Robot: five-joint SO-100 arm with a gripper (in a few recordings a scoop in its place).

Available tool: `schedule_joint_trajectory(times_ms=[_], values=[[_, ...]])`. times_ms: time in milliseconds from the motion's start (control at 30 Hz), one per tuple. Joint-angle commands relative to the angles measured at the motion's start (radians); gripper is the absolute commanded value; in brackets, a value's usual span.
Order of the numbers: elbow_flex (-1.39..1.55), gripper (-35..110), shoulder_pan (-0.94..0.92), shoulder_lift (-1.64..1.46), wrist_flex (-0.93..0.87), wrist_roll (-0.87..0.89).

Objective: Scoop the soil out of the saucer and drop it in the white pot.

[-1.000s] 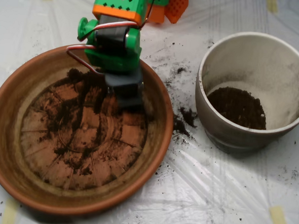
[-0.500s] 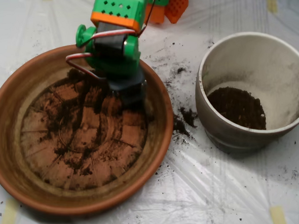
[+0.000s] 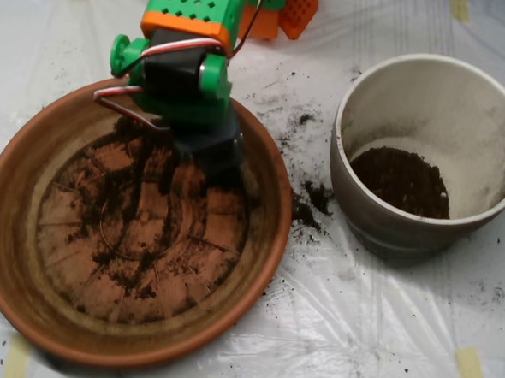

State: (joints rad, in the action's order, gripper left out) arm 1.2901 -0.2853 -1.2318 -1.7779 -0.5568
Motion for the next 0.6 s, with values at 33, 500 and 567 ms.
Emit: schedule_joint_trajectory(times_ms=[33,500,567], values=[[-0.074,-1,-0.012,-0.064,0.04,0.031],[-0.216,-1,0.215,-0.327,0.202,0.33],[-0.262,-1,0.262,-0.35,0.202,0.354]])
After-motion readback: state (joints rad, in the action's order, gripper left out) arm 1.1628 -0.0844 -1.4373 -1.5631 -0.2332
